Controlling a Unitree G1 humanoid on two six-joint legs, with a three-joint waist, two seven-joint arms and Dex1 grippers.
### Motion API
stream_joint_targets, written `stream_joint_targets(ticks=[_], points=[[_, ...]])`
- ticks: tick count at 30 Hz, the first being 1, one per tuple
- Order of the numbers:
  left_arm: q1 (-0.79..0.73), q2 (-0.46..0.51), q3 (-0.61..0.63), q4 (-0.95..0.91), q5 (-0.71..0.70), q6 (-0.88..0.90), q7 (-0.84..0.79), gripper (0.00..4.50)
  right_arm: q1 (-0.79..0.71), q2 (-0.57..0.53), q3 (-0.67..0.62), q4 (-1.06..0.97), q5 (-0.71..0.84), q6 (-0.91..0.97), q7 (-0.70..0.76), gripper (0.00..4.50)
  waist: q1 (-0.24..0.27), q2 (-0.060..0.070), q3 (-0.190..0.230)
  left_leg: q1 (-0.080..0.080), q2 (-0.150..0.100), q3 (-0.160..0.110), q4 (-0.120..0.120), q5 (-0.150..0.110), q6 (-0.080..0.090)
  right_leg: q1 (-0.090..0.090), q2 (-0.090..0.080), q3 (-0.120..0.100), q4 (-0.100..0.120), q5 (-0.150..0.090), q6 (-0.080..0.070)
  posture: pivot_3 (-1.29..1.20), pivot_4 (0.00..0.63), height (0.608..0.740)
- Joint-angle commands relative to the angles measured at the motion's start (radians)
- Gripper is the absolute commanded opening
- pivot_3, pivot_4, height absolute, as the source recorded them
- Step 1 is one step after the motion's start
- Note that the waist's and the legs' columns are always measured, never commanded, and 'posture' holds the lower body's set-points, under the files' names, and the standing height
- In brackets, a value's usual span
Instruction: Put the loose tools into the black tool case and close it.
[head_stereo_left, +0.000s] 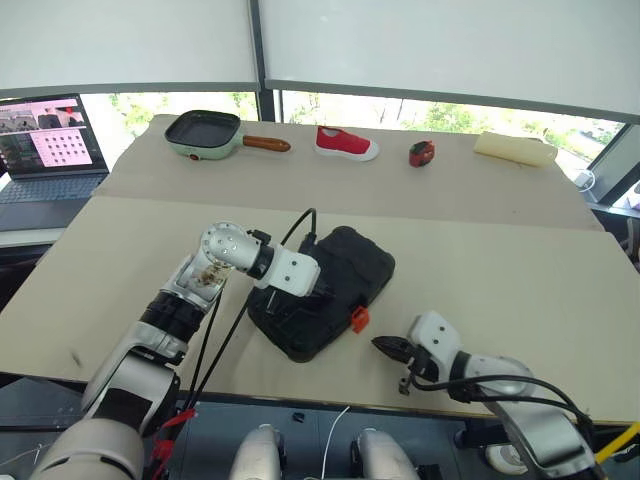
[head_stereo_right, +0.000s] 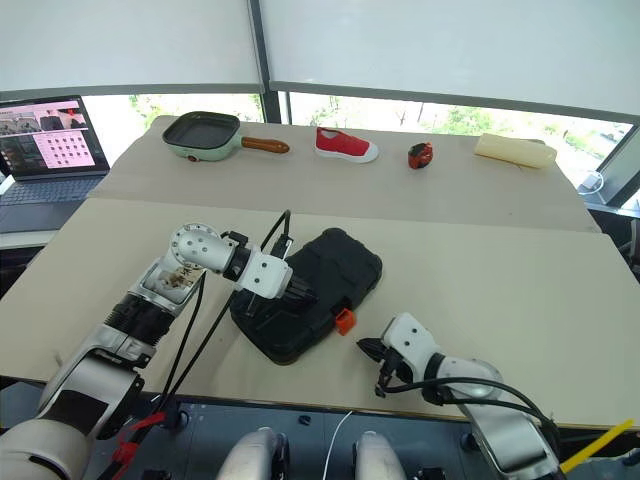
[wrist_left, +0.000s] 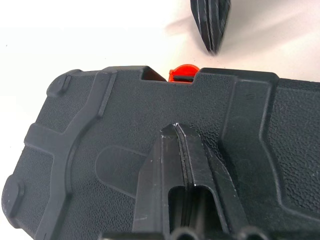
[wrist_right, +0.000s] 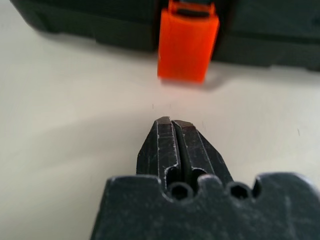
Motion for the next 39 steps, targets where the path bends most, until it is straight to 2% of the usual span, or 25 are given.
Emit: stream_joint_targets(ticks=[1,6,13,20,39], points=[[0.036,0.003,-0.070,0.063,0.085,0.009,-0.011,0.00,-0.051,0.023,0.060,0.056,-0.047,-0.027,0.001,0.02,-0.001,0.000,0.000,0.000,0.000,0.000,0.000,0.000,0.000,0.000,0.000,0.000,0.000,0.000,0.000,0.00,0.150,0.740],[0.041,0.003,-0.072,0.055,0.087,0.010,-0.009,0.00,-0.123,0.074,0.082,0.104,-0.067,-0.055,-0.006,0.02,-0.004,-0.001,-0.001,0.000,0.000,0.000,-0.002,0.000,0.000,0.001,0.001,0.000,0.000,0.000,0.000,0.00,0.150,0.740],[0.048,0.002,-0.075,0.054,0.089,0.002,-0.002,0.00,-0.115,0.114,0.004,0.012,-0.007,-0.077,-0.014,0.02,-0.009,-0.003,-0.002,0.000,0.000,0.000,-0.003,0.000,0.000,0.000,0.001,0.000,0.001,0.001,-0.001,0.00,0.150,0.740],[0.052,-0.002,-0.079,0.064,0.098,-0.015,0.005,0.00,-0.097,0.105,-0.034,-0.096,0.031,-0.043,-0.008,0.02,-0.009,-0.003,-0.002,-0.001,0.000,0.001,-0.004,0.000,0.000,-0.002,0.001,0.001,0.001,0.001,-0.002,0.00,0.150,0.740],[0.054,-0.012,-0.077,0.088,0.115,-0.023,0.032,0.00,-0.160,0.039,-0.070,-0.171,0.091,0.082,0.051,0.02,-0.010,-0.003,-0.002,0.000,0.000,0.001,-0.004,0.000,0.000,-0.002,0.001,0.001,0.001,0.001,-0.001,0.00,0.150,0.740]])
